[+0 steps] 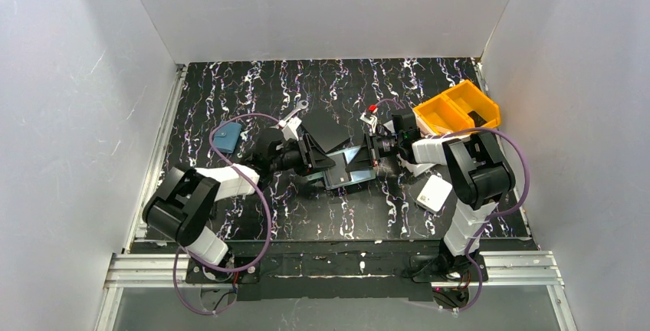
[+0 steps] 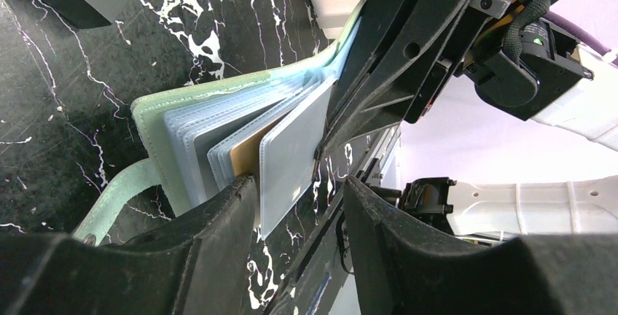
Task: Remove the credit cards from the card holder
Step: Remove the credit card from the card holder.
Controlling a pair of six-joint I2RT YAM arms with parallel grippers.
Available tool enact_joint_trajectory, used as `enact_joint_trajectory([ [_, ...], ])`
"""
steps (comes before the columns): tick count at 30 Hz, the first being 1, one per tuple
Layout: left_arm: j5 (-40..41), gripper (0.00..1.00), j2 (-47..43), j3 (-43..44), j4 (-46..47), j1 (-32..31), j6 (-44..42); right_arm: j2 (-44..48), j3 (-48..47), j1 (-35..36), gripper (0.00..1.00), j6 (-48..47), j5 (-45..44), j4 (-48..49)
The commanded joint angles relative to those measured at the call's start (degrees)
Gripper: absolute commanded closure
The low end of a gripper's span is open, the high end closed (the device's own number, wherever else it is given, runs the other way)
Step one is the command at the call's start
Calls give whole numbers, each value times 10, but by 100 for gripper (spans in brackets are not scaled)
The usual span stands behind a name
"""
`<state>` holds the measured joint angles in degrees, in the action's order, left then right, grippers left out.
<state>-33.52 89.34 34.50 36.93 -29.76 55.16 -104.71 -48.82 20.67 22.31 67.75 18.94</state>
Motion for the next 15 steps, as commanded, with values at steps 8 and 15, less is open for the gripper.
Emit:
enact_joint_trajectory([
  [8, -35, 57, 33, 25, 38, -2, 11, 26, -8, 6, 99, -7, 35, 7],
  [15, -45, 100, 49, 20, 62, -1, 21, 16, -22, 7, 99, -39, 24, -34],
])
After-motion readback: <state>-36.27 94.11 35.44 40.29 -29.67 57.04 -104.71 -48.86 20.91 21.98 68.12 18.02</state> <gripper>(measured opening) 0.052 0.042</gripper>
